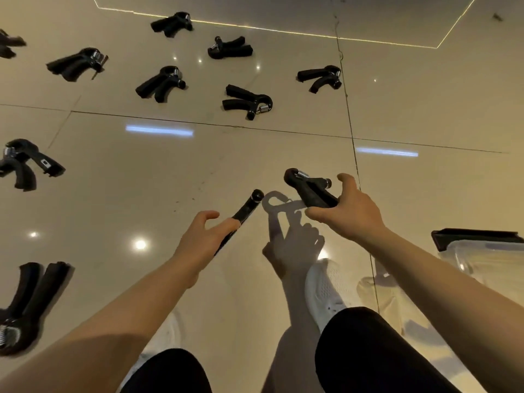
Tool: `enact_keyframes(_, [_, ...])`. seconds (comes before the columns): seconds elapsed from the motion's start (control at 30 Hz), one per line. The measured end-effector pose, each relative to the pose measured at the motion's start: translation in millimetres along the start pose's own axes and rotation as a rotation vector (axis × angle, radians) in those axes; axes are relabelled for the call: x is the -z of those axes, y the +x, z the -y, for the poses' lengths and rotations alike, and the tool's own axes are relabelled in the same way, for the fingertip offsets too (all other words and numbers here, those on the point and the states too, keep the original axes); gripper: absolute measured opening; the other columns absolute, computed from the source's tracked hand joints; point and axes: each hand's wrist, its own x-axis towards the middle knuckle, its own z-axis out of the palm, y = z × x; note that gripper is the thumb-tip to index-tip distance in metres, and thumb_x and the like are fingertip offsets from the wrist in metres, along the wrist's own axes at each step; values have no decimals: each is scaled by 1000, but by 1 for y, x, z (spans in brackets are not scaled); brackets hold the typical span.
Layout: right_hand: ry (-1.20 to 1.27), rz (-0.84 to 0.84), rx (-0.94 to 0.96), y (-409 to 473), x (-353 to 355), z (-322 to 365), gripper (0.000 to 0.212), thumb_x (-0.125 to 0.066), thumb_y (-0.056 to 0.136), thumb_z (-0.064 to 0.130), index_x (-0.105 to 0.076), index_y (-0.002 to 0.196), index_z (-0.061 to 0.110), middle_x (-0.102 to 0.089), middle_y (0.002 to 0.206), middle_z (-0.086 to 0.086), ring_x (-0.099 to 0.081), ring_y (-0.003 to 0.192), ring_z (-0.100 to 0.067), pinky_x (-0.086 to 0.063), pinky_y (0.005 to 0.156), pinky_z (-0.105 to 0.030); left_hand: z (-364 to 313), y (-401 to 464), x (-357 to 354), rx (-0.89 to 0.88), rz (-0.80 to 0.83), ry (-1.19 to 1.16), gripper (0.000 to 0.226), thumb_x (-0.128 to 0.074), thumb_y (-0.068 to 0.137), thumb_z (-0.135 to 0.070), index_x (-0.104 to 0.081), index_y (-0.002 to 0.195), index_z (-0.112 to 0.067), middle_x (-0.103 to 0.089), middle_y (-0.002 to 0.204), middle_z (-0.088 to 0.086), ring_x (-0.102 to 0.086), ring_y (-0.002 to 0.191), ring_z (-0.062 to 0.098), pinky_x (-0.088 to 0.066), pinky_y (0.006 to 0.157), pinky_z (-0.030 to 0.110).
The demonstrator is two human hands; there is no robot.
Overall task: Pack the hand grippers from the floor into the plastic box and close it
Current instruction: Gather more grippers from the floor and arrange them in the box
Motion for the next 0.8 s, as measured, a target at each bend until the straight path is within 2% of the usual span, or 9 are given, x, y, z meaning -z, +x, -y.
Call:
enact_keyframes(0.07, [74,-33,34,-14,8,-1,94,-74,66,46,-23,142,21,-58,108,-5,-60,83,-24,-53,73,-36,-3,-21,-4,-63,0,13,62,-66,72,-54,-42,125,-34,-56,113,4,-55,99,23,-45,75,33])
enact_keyframes(0.13, [86,-74,97,-29,18,0,95,-75,66,46,-24,142,22,-57,111,-5,-58,87,-25,-47,71,-32,-4,-45,-8,-169,-44,70,64,-69,72,-50,-42,127,-31,-52,116,1,-52,101,19,-42,75,30])
enact_keyframes(0.2, [85,-114,158,-51,31,2,95,-77,66,43,-24,142,22,-56,110,-4,-56,90,-24,-43,73,-31,-7,-69,-10,-373,-133,259,61,-72,73,-42,-44,126,-29,-41,120,-3,-47,103,15,-39,80,25])
enact_keyframes(0.3, [122,-194,198,-99,59,-1,96,-78,62,42,-27,141,25,-55,110,-4,-54,98,-25,-48,83,-39,-24,-109,-7,-649,-185,507,68,-76,68,-41,-44,127,-29,-31,121,-8,-40,105,10,-37,87,21])
enact_keyframes(0.43, [149,-275,185,-181,117,-12,96,-78,58,40,-29,140,29,-49,102,2,-51,102,-24,-47,87,-43,-60,-177,-9,-866,-67,792,80,-66,60,-53,-40,132,-32,-27,124,-9,-31,110,6,-39,92,24])
enact_keyframes(0.57, [-14,-322,260,-257,185,-23,95,-77,57,44,-32,139,30,-52,101,4,-48,100,-21,-42,87,-38,-92,-256,-4,-1050,45,1114,84,-57,62,-63,-38,137,-29,-32,134,-2,-33,120,13,-36,97,23])
enact_keyframes(0.63, [-73,-326,286,-287,213,-26,93,-77,58,44,-33,138,28,-55,109,1,-47,102,-21,-39,89,-39,-104,-290,1,-1104,21,1203,85,-55,61,-65,-43,135,-25,-39,130,3,-38,118,17,-37,94,24])
enact_keyframes(0.73, [-130,-380,323,-339,249,-34,85,-77,60,44,-38,134,27,-57,113,-1,-46,102,-20,-36,90,-38,-117,-346,1,-1182,-68,1247,78,-61,62,-62,-52,127,-19,-45,121,4,-43,111,19,-48,87,32])
enact_keyframes(0.8, [-184,-391,340,-370,269,-38,83,-77,62,45,-39,133,27,-57,116,-1,-46,105,-20,-34,92,-38,-124,-379,-3,-1222,-113,1258,77,-59,63,-63,-53,126,-19,-46,123,5,-44,112,21,-49,86,33])
